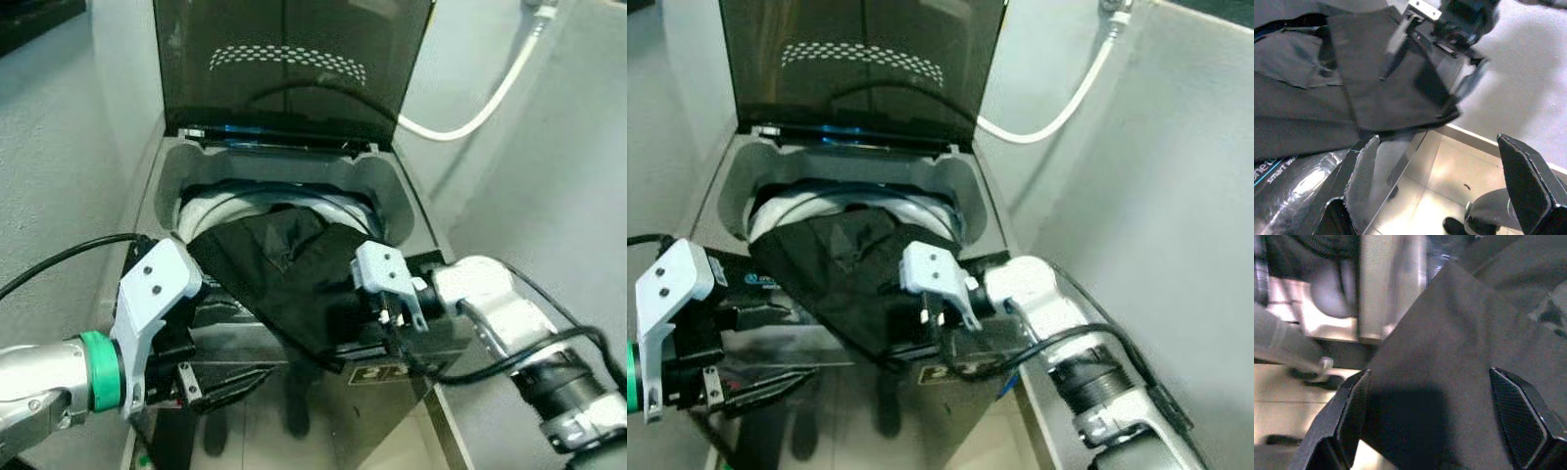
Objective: Clothes washing
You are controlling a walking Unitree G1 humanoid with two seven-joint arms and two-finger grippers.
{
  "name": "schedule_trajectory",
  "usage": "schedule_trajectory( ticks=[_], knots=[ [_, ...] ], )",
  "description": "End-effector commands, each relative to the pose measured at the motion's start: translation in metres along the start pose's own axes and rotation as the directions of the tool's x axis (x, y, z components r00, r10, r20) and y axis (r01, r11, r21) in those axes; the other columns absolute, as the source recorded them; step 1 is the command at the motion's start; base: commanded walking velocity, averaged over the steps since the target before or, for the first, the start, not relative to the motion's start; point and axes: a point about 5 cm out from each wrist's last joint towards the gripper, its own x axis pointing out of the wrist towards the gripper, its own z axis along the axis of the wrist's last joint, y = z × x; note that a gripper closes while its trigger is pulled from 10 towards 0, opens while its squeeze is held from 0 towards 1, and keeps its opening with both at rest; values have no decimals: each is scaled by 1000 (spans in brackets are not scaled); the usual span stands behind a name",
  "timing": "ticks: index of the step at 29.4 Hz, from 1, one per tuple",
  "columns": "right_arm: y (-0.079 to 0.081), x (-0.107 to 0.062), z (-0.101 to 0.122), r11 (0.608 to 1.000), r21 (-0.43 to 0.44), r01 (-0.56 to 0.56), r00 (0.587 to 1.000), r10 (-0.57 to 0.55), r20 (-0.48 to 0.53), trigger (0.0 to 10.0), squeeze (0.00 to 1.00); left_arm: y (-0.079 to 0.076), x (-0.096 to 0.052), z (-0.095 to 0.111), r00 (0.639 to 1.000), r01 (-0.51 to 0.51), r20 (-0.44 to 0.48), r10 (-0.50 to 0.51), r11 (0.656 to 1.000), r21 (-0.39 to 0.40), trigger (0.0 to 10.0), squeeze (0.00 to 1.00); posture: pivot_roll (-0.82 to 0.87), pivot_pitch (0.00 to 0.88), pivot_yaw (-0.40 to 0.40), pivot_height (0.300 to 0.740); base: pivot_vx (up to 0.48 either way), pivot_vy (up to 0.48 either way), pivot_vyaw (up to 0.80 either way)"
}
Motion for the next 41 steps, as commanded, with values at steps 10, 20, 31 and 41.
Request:
schedule_trajectory(
  ticks=[10, 20, 31, 41],
  knots=[
    [-46, 8, -5, 894, -168, 416, 888, -439, -140, 10000, 0, 0, -1, 0, 1000, -8, -11, 8, 1000, 14, 10000, 0, 72, 89, -66, 740, 0, 0, 0],
    [-79, -15, 3, 714, -119, 690, 705, -700, -114, 10000, 0, 0, -1, 0, 1000, -17, -11, 17, 1000, 14, 10000, 0, 67, 89, -68, 740, 0, 0, 0],
    [-119, -104, 31, 26, 215, 976, 11, -998, 69, 10000, 0, 41, -4, 13, 933, -353, 92, 347, 933, 64, 10000, 0, 70, 91, -69, 740, 0, 0, 0],
    [-104, -94, -1, 82, 413, 907, 107, -993, -39, 10000, 0, 34, 12, 14, 949, -300, 118, 293, 953, 40, 10000, 0, 68, 89, -56, 740, 0, 0, 0]
  ],
)
